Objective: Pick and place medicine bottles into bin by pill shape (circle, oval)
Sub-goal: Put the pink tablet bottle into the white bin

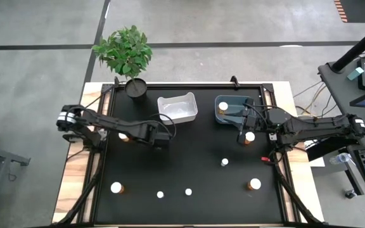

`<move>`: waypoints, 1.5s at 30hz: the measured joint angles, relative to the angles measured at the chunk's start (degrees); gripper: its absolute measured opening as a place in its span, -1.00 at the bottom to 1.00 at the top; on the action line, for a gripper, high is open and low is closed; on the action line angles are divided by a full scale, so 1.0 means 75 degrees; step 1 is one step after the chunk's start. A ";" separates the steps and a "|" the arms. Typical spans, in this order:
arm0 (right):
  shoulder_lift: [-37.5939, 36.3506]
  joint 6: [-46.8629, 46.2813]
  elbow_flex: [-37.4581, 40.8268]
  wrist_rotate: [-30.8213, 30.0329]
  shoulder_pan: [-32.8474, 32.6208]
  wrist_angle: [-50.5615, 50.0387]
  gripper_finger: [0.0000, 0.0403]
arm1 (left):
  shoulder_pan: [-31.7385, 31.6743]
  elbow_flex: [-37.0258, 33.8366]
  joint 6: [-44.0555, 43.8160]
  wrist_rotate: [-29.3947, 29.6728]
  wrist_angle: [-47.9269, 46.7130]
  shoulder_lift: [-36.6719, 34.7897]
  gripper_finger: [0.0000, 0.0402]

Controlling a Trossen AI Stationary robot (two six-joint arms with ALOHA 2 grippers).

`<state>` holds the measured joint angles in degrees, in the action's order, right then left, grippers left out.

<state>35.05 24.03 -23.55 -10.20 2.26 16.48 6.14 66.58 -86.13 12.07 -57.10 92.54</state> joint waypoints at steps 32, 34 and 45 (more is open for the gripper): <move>0.0000 0.0089 0.0003 0.0002 0.0000 -0.0115 -0.64 | -0.0074 0.0044 0.0132 0.0176 0.0149 0.0526 -0.54; 0.0000 0.0100 0.0003 0.0000 0.0000 -0.0172 -0.64 | -0.0092 0.0217 0.0139 0.0173 0.0139 0.0526 -0.51; 0.0000 0.0137 0.0006 -0.0003 0.0000 -0.0168 -0.64 | -0.0478 0.2143 0.1884 0.0198 0.0152 0.0506 -0.49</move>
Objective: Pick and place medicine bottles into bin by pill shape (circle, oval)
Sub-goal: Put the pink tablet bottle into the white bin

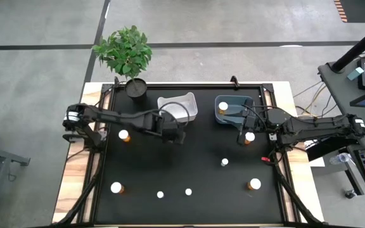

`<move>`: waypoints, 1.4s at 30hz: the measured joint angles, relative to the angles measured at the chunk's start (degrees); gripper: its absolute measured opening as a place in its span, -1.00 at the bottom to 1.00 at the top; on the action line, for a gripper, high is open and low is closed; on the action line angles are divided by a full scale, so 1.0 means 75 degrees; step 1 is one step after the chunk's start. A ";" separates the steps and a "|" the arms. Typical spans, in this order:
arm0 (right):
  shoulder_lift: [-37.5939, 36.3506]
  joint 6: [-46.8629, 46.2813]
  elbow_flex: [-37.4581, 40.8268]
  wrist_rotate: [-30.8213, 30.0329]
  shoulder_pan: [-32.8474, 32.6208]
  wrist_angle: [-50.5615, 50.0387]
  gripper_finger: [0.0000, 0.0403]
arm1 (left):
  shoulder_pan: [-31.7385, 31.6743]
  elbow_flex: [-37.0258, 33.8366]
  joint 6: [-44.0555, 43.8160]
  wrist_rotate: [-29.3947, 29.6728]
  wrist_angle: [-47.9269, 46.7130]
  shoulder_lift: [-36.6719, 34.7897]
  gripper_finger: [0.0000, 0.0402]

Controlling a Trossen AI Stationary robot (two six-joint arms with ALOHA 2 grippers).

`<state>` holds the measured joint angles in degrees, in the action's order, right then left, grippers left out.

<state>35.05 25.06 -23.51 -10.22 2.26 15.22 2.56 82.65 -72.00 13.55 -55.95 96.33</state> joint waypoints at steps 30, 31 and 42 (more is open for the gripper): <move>0.0006 0.0052 0.0000 -0.0048 0.0006 -0.0033 -0.64 | -0.3153 0.0653 0.4496 0.0279 0.0592 0.1230 -0.52; 0.0006 0.0052 0.0000 -0.0047 0.0008 -0.0042 -0.64 | -0.3194 0.0653 0.4531 0.0217 0.0593 0.1312 -0.52; 0.0006 0.0064 0.0000 -0.0049 0.0020 -0.0058 -0.64 | -0.3433 0.0656 0.4656 0.0023 0.0971 0.1684 -0.52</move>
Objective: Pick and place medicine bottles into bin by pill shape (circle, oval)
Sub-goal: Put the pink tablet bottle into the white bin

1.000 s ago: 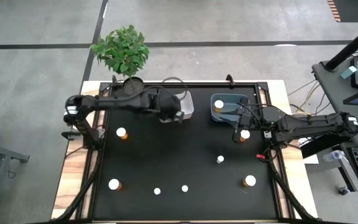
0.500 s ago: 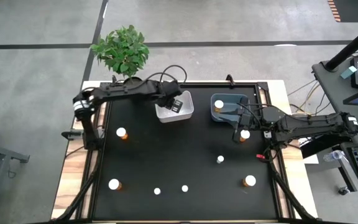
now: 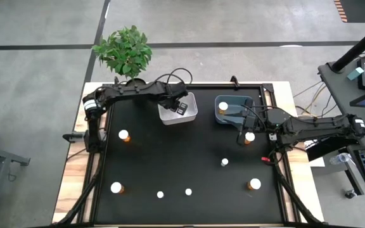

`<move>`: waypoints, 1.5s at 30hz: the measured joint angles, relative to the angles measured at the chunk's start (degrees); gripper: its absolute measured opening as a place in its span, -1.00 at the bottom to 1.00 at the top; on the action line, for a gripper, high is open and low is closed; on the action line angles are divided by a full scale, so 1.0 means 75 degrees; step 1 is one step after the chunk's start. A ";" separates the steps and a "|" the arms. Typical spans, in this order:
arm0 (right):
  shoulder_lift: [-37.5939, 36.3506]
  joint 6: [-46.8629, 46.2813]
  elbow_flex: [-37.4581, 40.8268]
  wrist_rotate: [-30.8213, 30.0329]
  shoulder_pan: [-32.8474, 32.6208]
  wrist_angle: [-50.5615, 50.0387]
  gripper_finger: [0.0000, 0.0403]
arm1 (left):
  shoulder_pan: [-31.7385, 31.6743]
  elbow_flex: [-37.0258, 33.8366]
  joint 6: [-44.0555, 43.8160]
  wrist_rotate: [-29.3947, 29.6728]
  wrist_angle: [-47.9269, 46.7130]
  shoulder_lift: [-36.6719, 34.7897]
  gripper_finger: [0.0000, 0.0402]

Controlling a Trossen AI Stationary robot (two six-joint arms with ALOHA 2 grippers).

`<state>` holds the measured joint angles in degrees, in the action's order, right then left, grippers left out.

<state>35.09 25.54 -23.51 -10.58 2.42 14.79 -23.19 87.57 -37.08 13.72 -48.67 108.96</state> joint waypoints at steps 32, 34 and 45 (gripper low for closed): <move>-0.0009 0.0029 0.0000 -0.0001 0.0000 -0.0108 -0.64 | -0.0509 -0.0440 -0.0073 -0.0001 -0.0093 0.0080 -0.39; -0.0009 0.0029 0.0000 -0.0001 0.0000 -0.0108 -0.64 | -0.0509 -0.0440 -0.0073 -0.0001 -0.0087 0.0080 -0.35; -0.0009 0.0029 -0.0003 0.0002 0.0000 -0.0108 -0.64 | -0.0509 -0.0438 -0.0018 -0.0001 -0.0036 0.0057 -0.32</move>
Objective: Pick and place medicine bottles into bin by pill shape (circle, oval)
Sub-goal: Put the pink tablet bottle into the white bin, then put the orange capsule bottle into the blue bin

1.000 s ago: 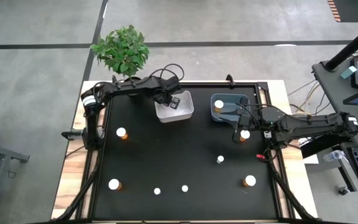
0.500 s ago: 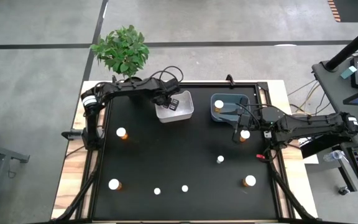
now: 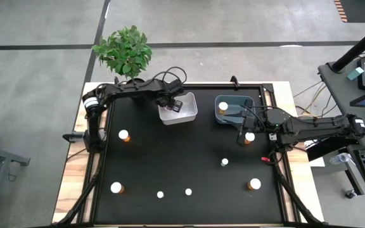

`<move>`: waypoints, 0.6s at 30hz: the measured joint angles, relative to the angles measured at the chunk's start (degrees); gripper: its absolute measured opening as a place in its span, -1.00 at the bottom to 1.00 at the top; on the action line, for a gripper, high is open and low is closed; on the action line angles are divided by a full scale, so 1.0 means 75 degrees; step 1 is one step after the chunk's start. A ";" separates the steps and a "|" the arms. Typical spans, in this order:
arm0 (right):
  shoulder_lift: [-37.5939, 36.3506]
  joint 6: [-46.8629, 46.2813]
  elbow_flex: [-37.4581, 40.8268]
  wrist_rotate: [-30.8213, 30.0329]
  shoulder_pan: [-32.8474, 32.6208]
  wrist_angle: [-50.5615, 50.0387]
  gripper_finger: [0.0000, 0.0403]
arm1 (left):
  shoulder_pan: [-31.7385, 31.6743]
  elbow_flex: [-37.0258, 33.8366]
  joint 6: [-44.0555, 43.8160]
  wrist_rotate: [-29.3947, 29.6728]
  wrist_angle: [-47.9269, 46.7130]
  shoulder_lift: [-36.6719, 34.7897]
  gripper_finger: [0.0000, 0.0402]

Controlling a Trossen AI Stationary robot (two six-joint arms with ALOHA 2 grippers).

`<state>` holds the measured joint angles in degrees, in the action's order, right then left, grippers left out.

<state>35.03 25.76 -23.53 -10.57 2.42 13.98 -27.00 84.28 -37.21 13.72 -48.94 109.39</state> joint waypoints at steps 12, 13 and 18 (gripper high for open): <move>-0.0003 0.0004 -0.0006 -0.0006 0.0000 0.0000 -0.64 | 0.0000 0.0071 0.0137 -0.0003 -0.0211 -0.0620 -0.32; -0.0003 0.0021 -0.0006 -0.0006 0.0000 0.0000 -0.64 | 0.0011 0.0071 0.0223 -0.0003 -0.0200 -0.0723 -0.32; -0.0003 0.0032 -0.0006 -0.0006 0.0000 0.0000 -0.64 | 0.0192 0.0074 0.0287 -0.0054 -0.0184 -0.1268 -0.31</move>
<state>35.00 26.00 -23.57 -10.61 2.42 13.98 -25.57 84.84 -35.06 13.31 -50.32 99.87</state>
